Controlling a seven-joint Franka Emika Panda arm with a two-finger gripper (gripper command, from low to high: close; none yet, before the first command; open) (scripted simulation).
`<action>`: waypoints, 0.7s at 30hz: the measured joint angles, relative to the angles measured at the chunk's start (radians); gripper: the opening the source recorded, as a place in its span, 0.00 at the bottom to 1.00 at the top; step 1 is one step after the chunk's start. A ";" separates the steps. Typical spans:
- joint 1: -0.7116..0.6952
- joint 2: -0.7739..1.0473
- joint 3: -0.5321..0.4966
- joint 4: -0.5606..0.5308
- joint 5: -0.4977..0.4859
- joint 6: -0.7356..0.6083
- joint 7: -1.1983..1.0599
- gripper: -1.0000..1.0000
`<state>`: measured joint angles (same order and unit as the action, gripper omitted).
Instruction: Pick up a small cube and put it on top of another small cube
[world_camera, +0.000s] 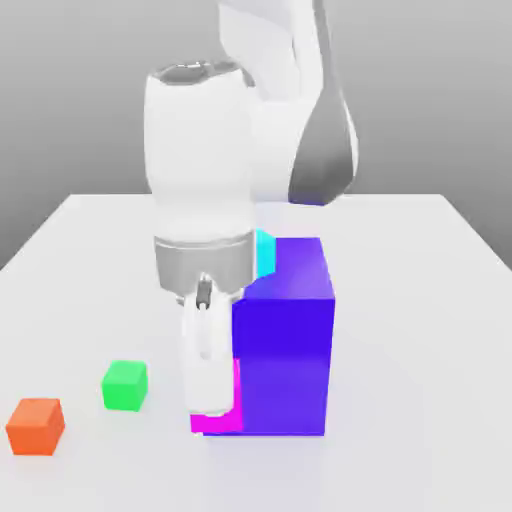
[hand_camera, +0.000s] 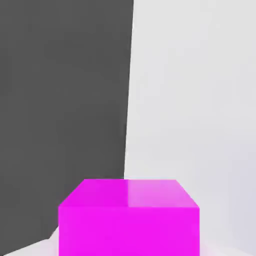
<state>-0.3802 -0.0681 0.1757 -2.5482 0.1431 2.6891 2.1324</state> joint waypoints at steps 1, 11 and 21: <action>-0.016 -0.035 -0.017 -0.030 0.016 0.011 -0.003 0.00; -0.238 -0.089 -0.091 -0.289 -0.105 0.009 0.346 0.00; -0.259 0.128 -0.101 -0.293 -0.168 0.214 0.408 1.00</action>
